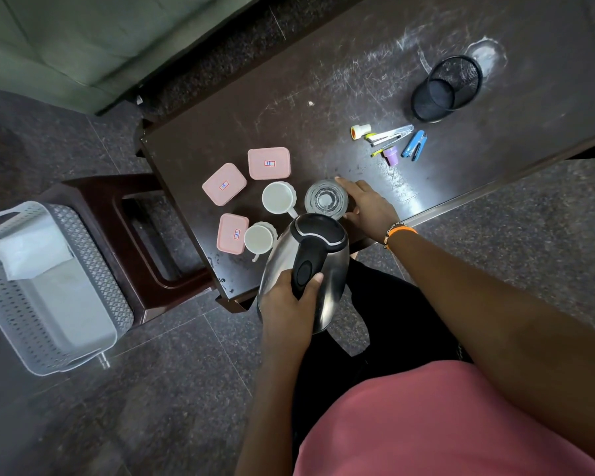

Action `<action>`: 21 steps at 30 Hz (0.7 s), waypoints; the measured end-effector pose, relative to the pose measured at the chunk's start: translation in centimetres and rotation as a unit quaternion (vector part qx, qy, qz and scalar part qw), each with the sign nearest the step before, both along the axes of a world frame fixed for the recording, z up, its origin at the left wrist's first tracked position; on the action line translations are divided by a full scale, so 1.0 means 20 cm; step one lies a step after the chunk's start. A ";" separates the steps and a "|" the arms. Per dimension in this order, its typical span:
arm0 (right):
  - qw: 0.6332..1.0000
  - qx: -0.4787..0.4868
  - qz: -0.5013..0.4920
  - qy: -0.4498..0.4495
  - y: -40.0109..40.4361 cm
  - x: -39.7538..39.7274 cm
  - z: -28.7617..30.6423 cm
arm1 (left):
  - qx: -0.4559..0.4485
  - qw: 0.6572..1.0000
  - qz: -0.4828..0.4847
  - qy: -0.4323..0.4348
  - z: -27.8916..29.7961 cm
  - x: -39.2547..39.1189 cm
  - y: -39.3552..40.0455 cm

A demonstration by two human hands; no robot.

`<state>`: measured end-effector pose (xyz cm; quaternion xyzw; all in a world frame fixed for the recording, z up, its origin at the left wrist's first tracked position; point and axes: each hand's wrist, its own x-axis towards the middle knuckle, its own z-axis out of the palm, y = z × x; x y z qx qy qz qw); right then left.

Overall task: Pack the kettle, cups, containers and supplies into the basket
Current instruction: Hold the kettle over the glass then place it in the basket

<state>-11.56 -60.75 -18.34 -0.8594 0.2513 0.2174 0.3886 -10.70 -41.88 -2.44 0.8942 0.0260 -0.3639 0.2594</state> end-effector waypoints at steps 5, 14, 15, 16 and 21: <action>1.000 -0.013 0.026 0.002 0.00 0.01 0.01 | -0.006 1.000 0.008 0.004 -0.01 -0.01 0.01; 0.999 -0.016 0.043 0.006 0.00 0.01 0.01 | -0.007 1.000 0.007 0.005 -0.01 -0.01 0.00; 0.999 -0.016 0.042 0.007 0.00 0.02 0.02 | -0.007 1.000 0.008 0.004 0.00 0.00 0.00; 0.999 -0.016 0.042 0.009 0.00 0.02 0.02 | -0.005 1.000 0.008 0.003 0.00 0.00 0.00; 0.999 -0.014 0.040 0.008 -0.01 0.03 0.02 | 0.006 1.000 0.002 0.000 0.00 0.01 0.00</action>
